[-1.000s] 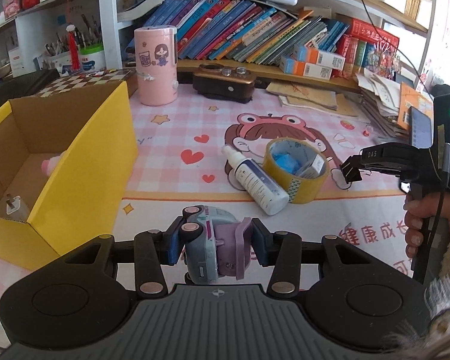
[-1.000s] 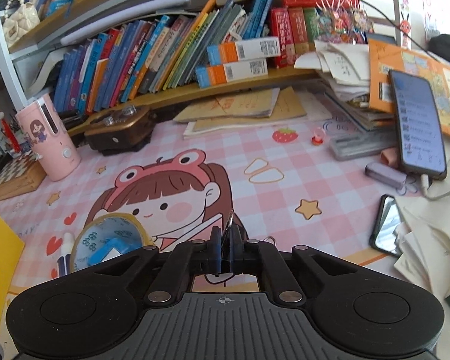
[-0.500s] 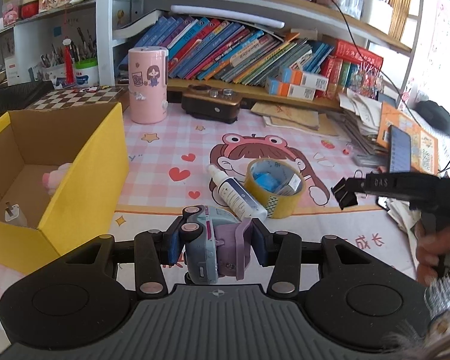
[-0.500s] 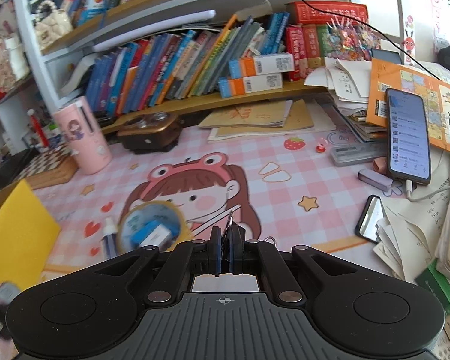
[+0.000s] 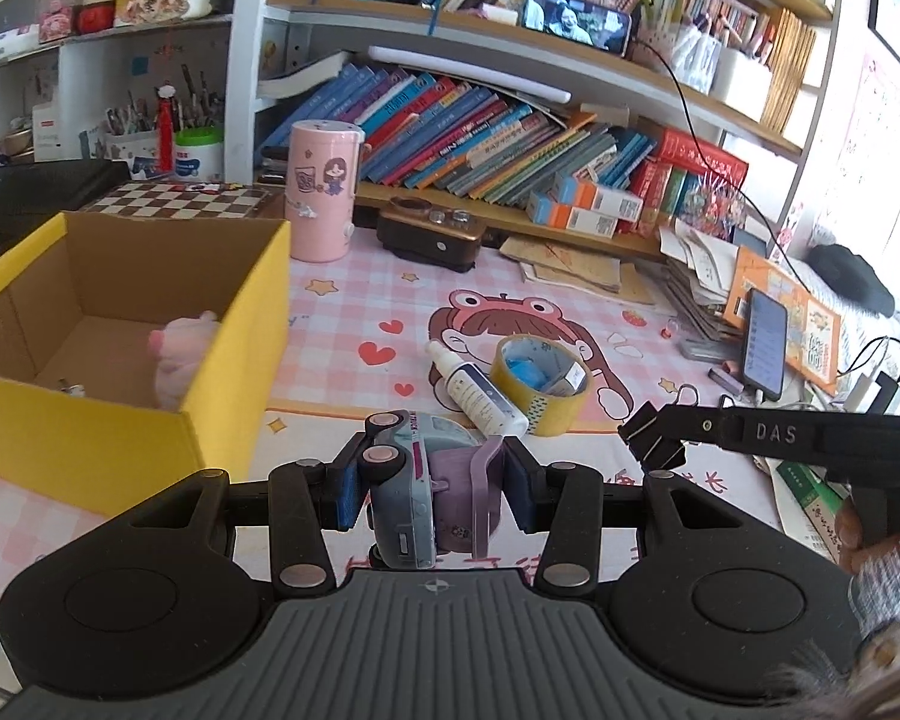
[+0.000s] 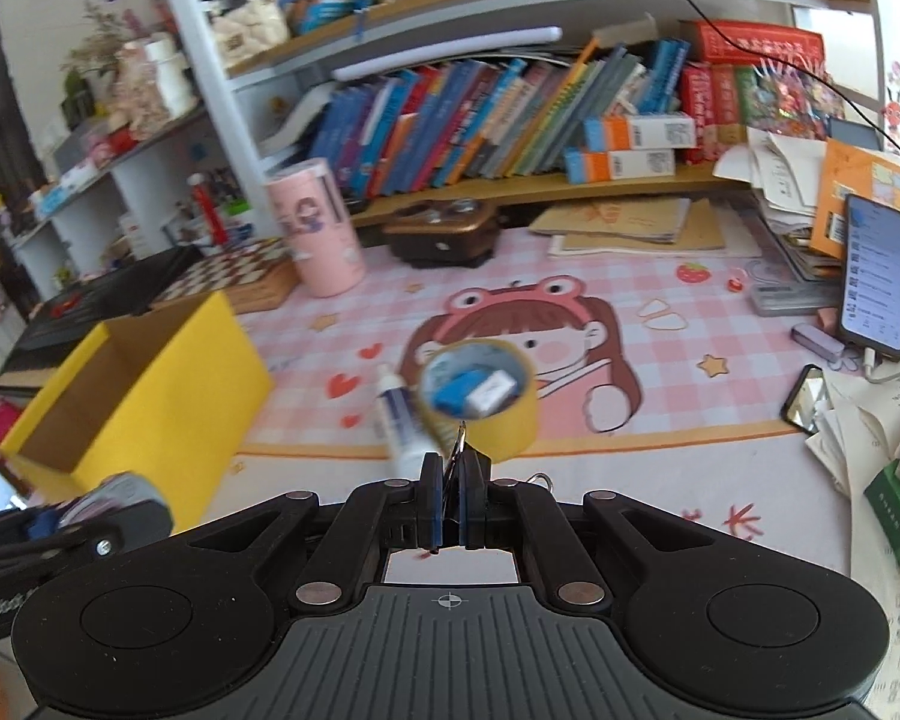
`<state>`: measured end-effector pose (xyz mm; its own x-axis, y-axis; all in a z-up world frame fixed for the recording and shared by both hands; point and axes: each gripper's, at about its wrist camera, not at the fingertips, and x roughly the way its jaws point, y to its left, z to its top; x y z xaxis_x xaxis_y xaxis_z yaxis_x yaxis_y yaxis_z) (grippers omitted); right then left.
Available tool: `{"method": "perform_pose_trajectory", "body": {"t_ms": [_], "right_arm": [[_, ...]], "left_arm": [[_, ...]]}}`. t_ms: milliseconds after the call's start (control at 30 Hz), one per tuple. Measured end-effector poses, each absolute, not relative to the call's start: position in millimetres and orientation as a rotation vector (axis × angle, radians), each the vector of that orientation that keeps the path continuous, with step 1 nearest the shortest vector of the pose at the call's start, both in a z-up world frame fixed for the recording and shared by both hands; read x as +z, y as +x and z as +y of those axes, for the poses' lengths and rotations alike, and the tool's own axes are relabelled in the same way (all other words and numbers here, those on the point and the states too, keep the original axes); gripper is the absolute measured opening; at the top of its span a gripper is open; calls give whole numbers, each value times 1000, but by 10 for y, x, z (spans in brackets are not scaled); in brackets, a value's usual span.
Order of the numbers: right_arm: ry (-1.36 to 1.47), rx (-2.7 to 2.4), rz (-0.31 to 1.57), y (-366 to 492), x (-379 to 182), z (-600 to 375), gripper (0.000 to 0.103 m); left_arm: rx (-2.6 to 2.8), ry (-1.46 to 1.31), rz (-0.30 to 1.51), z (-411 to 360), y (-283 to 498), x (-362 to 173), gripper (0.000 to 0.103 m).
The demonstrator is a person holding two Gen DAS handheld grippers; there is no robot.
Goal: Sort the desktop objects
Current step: 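Lift the lilac toy with the left tool while the right tool carries the binder clip toward the box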
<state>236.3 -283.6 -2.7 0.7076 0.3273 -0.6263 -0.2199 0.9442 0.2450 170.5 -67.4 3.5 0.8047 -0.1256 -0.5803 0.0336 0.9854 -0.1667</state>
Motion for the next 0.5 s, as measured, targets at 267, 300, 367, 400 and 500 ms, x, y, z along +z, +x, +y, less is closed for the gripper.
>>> {"method": "perform_pose_trajectory", "body": {"t_ms": [267, 300, 367, 400, 500], "right_arm": [[116, 334, 758, 1973, -5, -2487, 5], [111, 332, 762, 1931, -7, -2447, 5], [107, 327, 766, 1846, -4, -2382, 5], [106, 326, 767, 1799, 0, -2344, 5], [100, 329, 774, 1652, 6, -2221, 5]], "left_arm": [[-100, -161, 623, -431, 1397, 47, 43], [-99, -160, 621, -396, 1353, 48, 43], [-100, -159, 618, -321, 1258, 56, 43], [-100, -159, 617, -278, 1202, 59, 43], [-99, -161, 622, -162, 1054, 60, 43]]}}
